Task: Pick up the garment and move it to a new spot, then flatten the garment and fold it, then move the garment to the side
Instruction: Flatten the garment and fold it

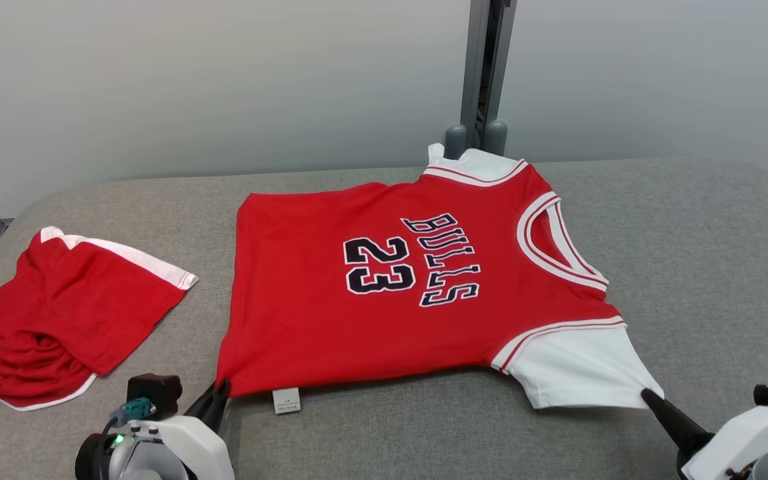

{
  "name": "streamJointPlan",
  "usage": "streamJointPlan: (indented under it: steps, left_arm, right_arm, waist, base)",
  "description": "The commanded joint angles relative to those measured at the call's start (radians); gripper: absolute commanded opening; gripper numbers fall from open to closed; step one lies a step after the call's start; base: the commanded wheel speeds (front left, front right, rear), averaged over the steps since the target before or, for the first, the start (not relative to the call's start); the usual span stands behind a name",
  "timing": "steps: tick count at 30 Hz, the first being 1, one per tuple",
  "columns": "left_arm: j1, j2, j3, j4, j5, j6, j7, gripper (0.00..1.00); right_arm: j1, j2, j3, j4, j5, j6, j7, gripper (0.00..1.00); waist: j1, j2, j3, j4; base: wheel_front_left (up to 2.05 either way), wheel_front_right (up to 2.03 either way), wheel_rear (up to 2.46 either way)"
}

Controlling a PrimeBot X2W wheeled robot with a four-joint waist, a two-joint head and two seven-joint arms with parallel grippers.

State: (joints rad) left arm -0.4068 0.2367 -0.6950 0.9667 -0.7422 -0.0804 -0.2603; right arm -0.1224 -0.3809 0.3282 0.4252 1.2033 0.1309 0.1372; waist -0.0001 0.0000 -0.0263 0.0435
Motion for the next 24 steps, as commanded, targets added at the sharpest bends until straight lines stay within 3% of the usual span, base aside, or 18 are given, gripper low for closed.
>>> streamJointPlan:
  steps: [1, 6, 11, 14, 22, 24]
  left_arm:
    - [0.026, 0.014, 0.012, -0.021, 0.004, 0.009, -0.005, 0.00]
    - [0.090, 0.037, 0.025, -0.087, 0.002, 0.008, -0.005, 0.00]
    - [0.156, 0.075, 0.036, -0.178, -0.055, -0.025, 0.032, 0.00]
    - [0.213, 0.128, 0.028, -0.312, -0.104, -0.040, 0.104, 0.00]
    - [0.332, 0.232, 0.042, -0.549, -0.186, -0.030, 0.221, 0.00]
    - [0.386, 0.281, 0.037, -0.644, -0.218, -0.030, 0.275, 0.00]
  right_arm:
    - [0.036, -0.017, -0.015, -0.029, 0.024, 0.000, 0.027, 0.00]
    - [0.132, -0.047, -0.049, -0.113, 0.085, 0.000, 0.135, 0.00]
    - [0.214, -0.074, -0.087, -0.157, 0.150, 0.000, 0.280, 0.00]
    - [0.281, -0.104, -0.119, -0.200, 0.187, 0.000, 0.393, 0.00]
    - [0.384, -0.130, -0.208, -0.297, 0.187, 0.000, 0.472, 0.00]
    - [0.420, -0.129, -0.239, -0.334, 0.176, 0.000, 0.495, 0.00]
  waist:
    - [0.0001, 0.0000, 0.000, 0.001]
    - [0.0001, 0.0000, -0.001, 0.000]
    - [0.0001, 0.0000, 0.003, -0.001]
    - [0.0001, 0.0000, 0.018, 0.005]
    - [0.0001, 0.0000, 0.039, 0.010]
    - [0.0001, 0.0000, 0.043, 0.009]
  base:
    - [0.00, 0.00, 0.00]
    - [0.00, 0.00, 0.00]
    - [0.00, 0.00, 0.00]
    - [0.00, 0.00, 0.00]
    - [0.00, 0.00, 0.00]
    - [0.00, 0.00, 0.00]
